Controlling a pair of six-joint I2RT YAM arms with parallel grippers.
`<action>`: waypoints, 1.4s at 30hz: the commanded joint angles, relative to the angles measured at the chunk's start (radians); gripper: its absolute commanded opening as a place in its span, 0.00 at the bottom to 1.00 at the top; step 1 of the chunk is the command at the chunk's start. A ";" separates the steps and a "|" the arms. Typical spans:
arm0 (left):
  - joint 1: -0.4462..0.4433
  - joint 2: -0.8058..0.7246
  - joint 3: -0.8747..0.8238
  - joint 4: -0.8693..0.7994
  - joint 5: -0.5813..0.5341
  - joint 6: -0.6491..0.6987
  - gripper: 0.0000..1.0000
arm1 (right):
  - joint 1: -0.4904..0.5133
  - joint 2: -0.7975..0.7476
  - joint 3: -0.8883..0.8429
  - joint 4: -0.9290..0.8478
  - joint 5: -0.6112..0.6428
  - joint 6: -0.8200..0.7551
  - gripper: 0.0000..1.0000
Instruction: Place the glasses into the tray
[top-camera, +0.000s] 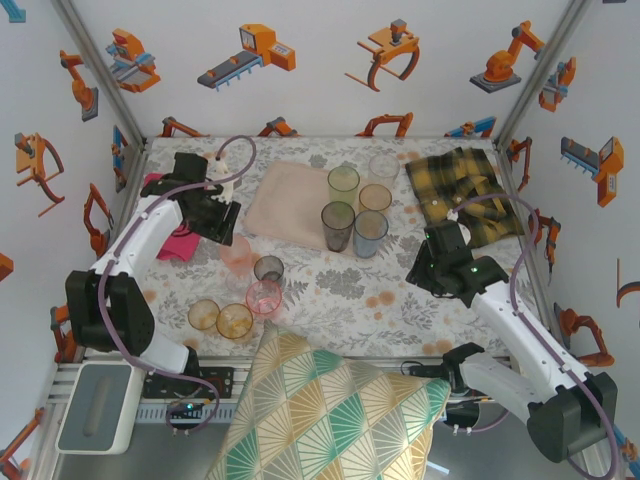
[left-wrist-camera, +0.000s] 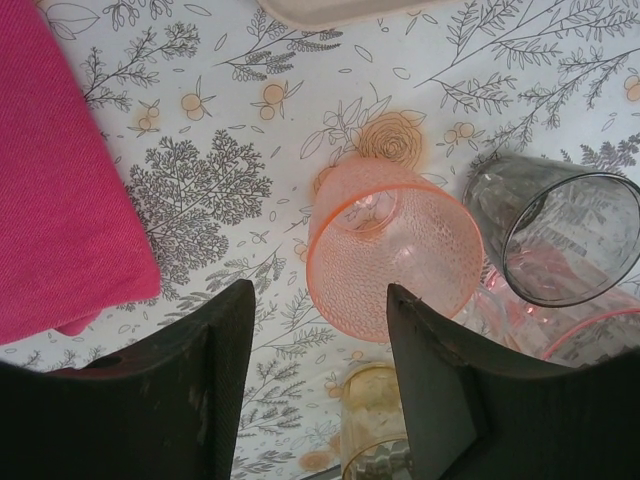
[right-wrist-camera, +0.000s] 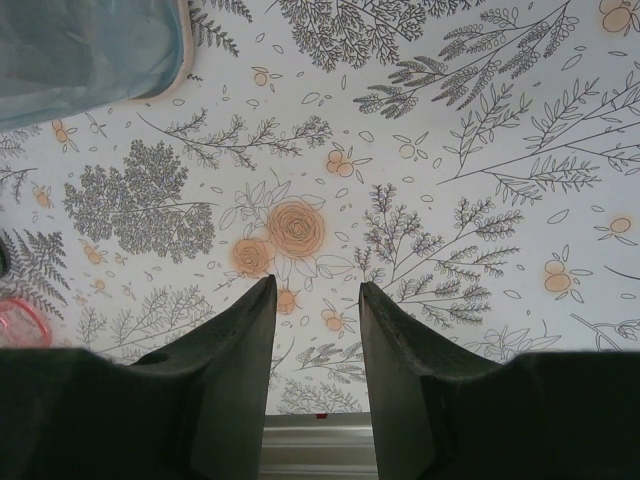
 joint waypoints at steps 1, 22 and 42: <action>-0.001 0.023 -0.016 0.018 0.017 0.024 0.52 | -0.006 -0.004 -0.013 0.018 0.026 0.012 0.39; -0.020 0.094 -0.073 0.085 0.006 0.016 0.42 | -0.006 -0.010 -0.021 0.021 0.025 0.018 0.39; -0.034 0.079 -0.062 0.080 -0.031 0.026 0.19 | -0.005 -0.011 -0.021 0.021 0.025 0.016 0.40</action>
